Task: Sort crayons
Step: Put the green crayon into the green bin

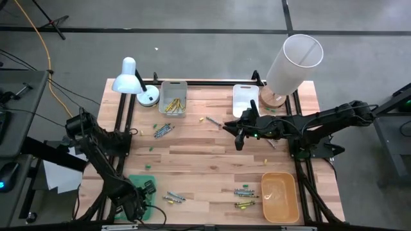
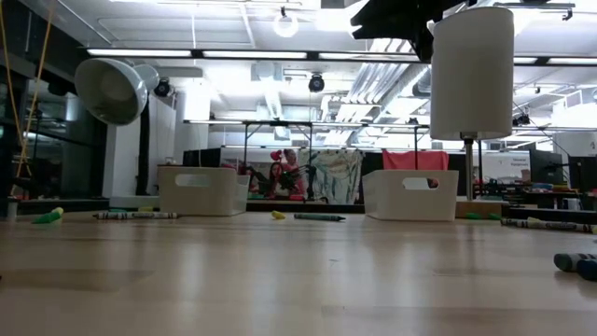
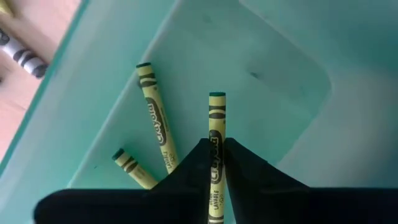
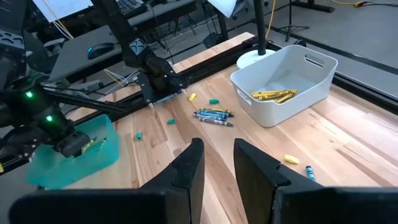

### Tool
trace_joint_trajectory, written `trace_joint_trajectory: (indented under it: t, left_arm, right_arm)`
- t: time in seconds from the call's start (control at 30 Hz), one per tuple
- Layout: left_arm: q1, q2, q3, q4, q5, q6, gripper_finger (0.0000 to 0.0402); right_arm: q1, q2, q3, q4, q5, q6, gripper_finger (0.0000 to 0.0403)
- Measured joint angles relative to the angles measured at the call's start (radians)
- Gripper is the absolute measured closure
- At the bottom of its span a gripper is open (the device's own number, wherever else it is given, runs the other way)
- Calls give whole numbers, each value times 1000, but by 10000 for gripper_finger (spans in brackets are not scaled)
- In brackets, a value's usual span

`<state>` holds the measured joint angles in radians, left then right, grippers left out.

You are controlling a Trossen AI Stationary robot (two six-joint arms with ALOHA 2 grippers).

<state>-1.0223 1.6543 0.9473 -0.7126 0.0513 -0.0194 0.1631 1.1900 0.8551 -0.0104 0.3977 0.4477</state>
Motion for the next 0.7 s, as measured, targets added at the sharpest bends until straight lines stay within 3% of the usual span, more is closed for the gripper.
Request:
trace_joint_trajectory:
  t: [0.3,0.43,0.57,0.7]
  left_arm:
    - [43,-4,4,14,45,-85,300]
    - [72,-34,47,-105,48,-79,272]
    - [144,-145,100,-257,101,-114,261]
    - [234,-327,144,-316,49,-241,263]
  right_arm:
    - [0,0,0,-6,0,-3,323]
    - [0,0,0,-8,-13,-2,323]
    - [0,0,0,-8,-41,0,323]
    - [0,0,0,-7,-70,-1,323]
